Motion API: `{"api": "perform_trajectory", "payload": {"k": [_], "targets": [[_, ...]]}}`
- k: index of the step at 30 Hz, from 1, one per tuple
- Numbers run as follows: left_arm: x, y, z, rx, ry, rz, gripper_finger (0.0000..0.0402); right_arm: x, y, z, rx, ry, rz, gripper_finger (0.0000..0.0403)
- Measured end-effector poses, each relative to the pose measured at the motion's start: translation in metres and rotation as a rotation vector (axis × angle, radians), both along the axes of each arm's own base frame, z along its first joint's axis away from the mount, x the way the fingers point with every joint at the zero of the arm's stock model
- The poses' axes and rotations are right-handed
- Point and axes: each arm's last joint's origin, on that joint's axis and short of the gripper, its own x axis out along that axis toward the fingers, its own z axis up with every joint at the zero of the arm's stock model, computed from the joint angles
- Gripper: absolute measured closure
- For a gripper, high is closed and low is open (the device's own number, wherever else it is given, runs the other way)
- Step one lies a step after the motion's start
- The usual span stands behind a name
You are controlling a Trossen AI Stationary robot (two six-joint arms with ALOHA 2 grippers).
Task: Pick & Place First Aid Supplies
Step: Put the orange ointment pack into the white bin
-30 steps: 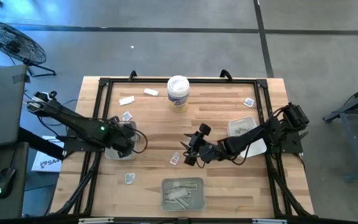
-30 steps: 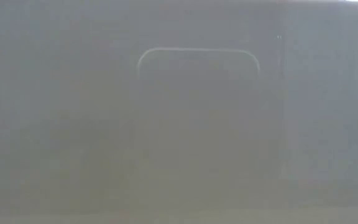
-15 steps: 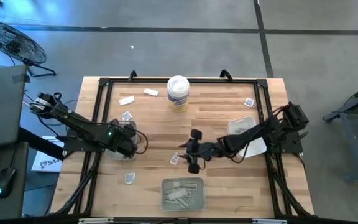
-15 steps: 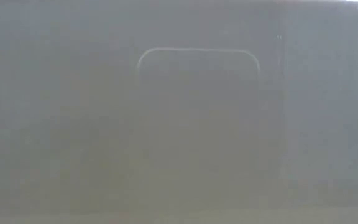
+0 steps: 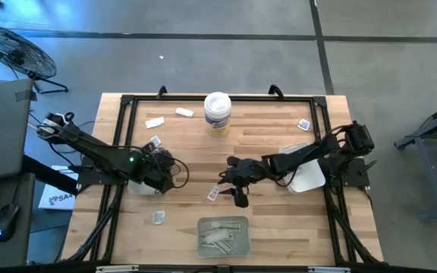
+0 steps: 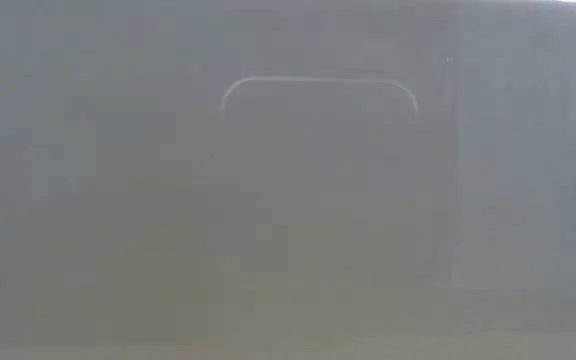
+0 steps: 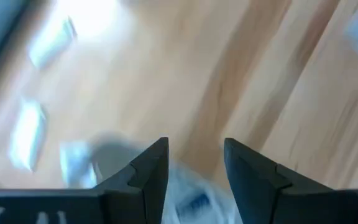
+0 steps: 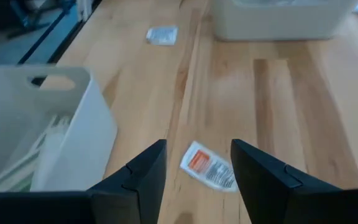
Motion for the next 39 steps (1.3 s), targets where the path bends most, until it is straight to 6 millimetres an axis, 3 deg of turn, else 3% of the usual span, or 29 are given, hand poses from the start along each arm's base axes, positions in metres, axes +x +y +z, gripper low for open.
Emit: {"api": "perform_trajectory", "payload": {"k": [5,9,13,20,31,39], "targets": [[0.019,0.007,0.033,0.102,-0.125,-0.05,0.0251,0.011,-0.013,0.005,-0.064,0.056,0.048,0.0231],[0.031,0.027,0.038,0.124,-0.162,-0.024,0.0251,0.034,-0.017,0.0,-0.136,0.084,0.121,0.0231],[0.033,0.052,0.03,0.146,-0.127,0.063,0.0251,0.053,-0.02,-0.017,-0.185,0.162,0.18,0.0231],[0.033,0.074,0.008,0.121,-0.106,0.11,0.025,0.062,-0.035,-0.044,-0.23,0.256,0.215,0.0243],[0.032,0.086,-0.021,0.088,-0.131,0.108,0.025,0.064,-0.045,-0.06,-0.301,0.292,0.183,0.0263],[0.032,0.085,-0.022,0.094,-0.146,0.112,0.025,0.062,-0.063,-0.061,-0.377,0.347,0.084,0.0272]]}}
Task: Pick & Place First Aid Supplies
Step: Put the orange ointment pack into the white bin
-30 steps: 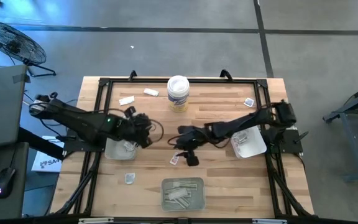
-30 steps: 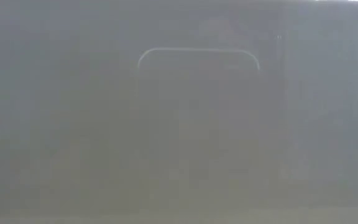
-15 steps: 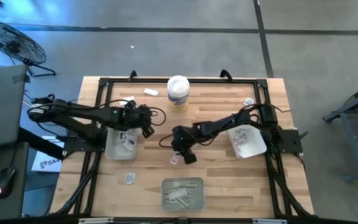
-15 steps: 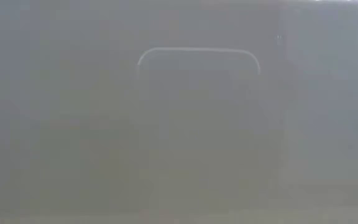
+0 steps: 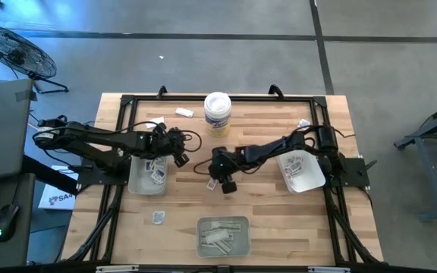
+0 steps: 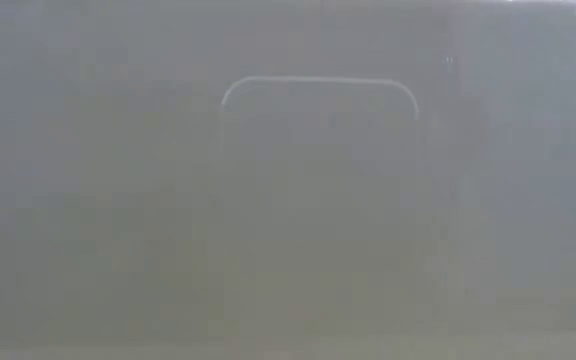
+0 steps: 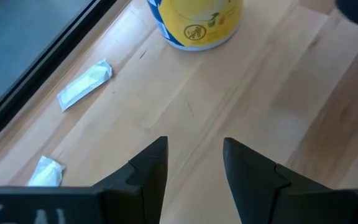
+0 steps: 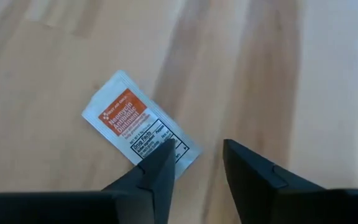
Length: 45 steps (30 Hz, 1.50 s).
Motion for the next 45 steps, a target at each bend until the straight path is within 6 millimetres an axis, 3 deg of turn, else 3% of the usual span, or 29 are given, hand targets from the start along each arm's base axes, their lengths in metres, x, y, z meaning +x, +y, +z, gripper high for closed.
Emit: {"api": "perform_trajectory", "payload": {"k": [9,20,27,31,39,45], "targets": [[0.003,0.001,0.002,0.021,-0.039,0.015,0.025,-0.005,-0.024,-0.003,0.031,0.054,-0.012,0.0329],[0.004,0.001,0.003,0.018,-0.063,0.021,0.025,-0.006,-0.026,-0.005,0.037,0.059,-0.032,0.0397],[0.005,0.0,0.004,-0.016,-0.085,0.023,0.025,-0.013,-0.016,0.018,-0.027,0.049,-0.068,0.0402],[0.005,0.0,0.003,-0.031,-0.09,0.021,0.025,-0.019,-0.011,0.045,-0.031,0.017,-0.102,0.0402],[0.005,-0.001,0.003,-0.076,-0.098,0.01,0.0251,-0.06,0.004,0.092,-0.018,0.16,-0.183,0.0402],[0.006,-0.002,0.003,-0.084,-0.101,0.007,0.0251,-0.114,0.014,0.113,0.0,0.196,-0.293,0.0402]]}}
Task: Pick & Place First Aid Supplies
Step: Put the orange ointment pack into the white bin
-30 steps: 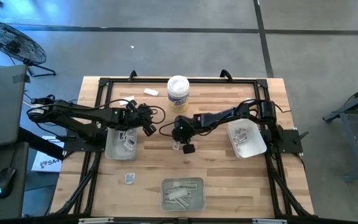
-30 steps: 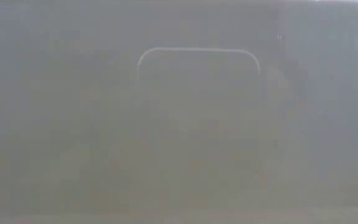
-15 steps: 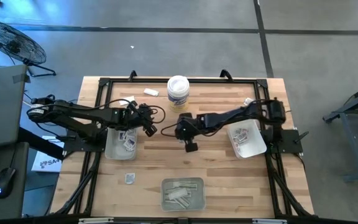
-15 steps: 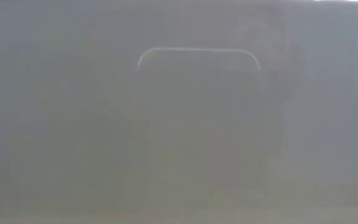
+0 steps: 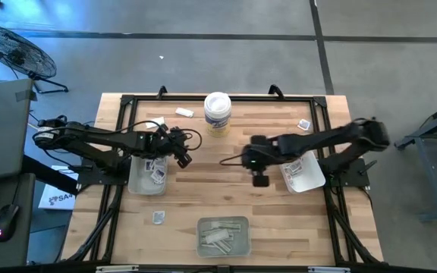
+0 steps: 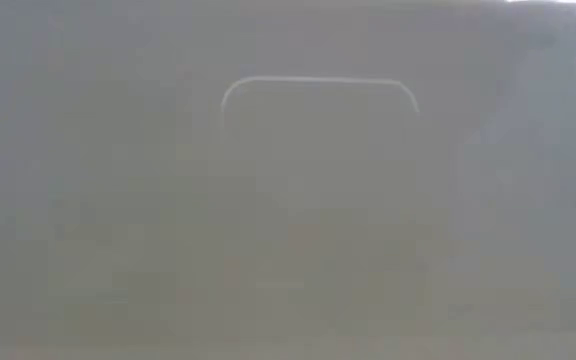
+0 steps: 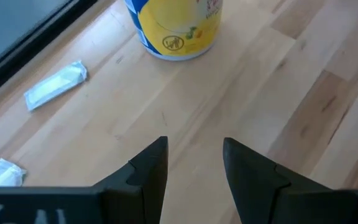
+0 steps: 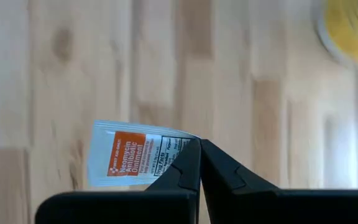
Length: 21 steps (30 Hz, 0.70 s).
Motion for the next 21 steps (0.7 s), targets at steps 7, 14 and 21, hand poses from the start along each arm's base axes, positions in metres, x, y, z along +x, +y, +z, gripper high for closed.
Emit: {"api": "perform_trajectory", "payload": {"k": [7,14,21], "targets": [[0.001,-0.002,0.001,-0.008,-0.016,-0.016,0.0251,-0.082,-0.006,-0.001,0.027,-0.014,-0.306,0.0403],[0.007,-0.002,0.004,0.005,-0.072,-0.034,0.0251,-0.138,-0.016,-0.004,0.067,0.13,-0.631,0.0403],[0.016,-0.002,-0.004,0.007,-0.072,-0.036,0.025,-0.15,-0.019,-0.032,0.133,0.278,-0.704,0.0402]]}}
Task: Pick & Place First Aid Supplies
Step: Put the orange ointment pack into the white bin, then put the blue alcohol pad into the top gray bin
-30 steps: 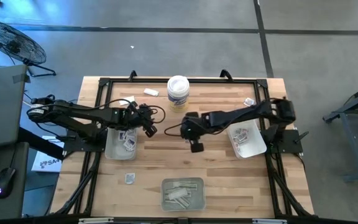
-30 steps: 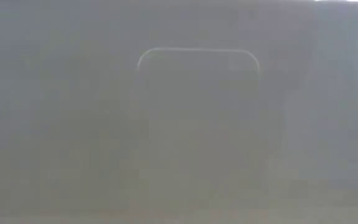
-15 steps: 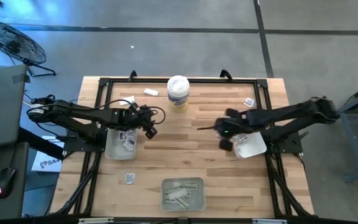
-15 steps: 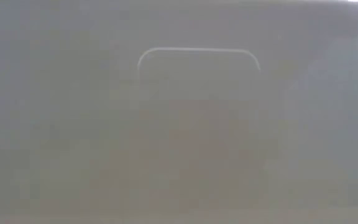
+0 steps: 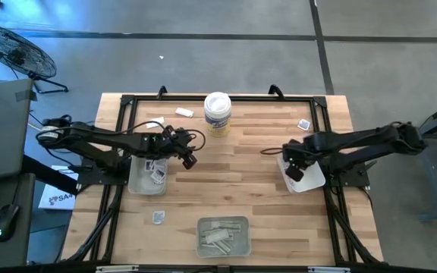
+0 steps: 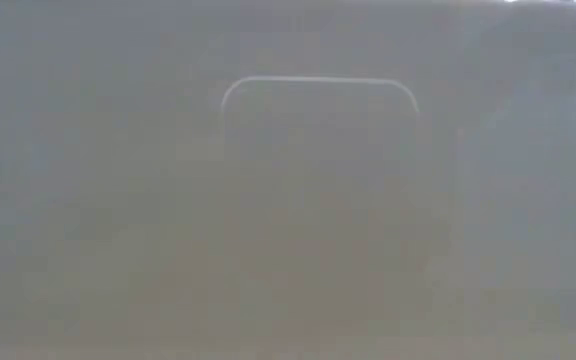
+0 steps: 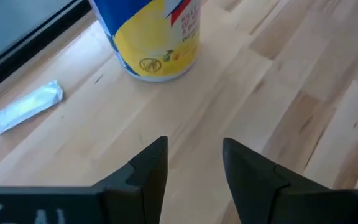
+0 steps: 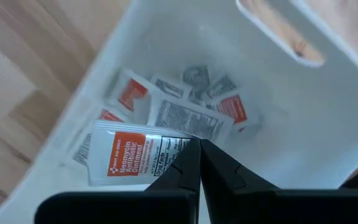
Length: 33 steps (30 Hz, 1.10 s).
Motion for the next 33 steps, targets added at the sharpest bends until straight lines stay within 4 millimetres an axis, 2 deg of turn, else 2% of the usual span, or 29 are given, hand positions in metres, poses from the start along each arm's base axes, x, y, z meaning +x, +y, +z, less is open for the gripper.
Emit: {"api": "perform_trajectory", "payload": {"k": [4,9,12,15,20,23,26,33], "targets": [[0.006,0.0,-0.008,0.0,0.019,-0.006,0.025,0.0,-0.002,-0.009,0.042,0.032,-0.023,0.0386],[0.009,0.0,-0.011,-0.008,0.025,-0.02,0.025,0.002,-0.004,-0.005,0.046,0.037,-0.025,0.0328],[0.009,0.0,-0.011,0.0,0.027,-0.029,0.025,0.0,-0.008,0.008,0.019,0.072,-0.043,0.0289],[0.009,0.0,-0.01,0.01,0.027,-0.022,0.025,-0.001,-0.014,0.029,-0.051,0.104,-0.073,0.0262],[0.009,0.0,-0.01,0.002,0.006,0.017,0.025,0.005,-0.036,0.065,-0.244,0.02,-0.196,0.025],[0.009,0.001,-0.01,0.008,0.003,0.034,0.025,0.01,-0.055,0.074,-0.264,-0.058,-0.352,0.0249],[0.008,0.001,-0.01,0.027,0.013,0.033,0.025,0.015,-0.074,0.068,-0.253,-0.08,-0.416,0.0249],[0.009,0.0,-0.011,-0.018,0.015,-0.015,0.025,0.021,-0.123,0.028,-0.239,0.06,-0.605,0.0249]]}}
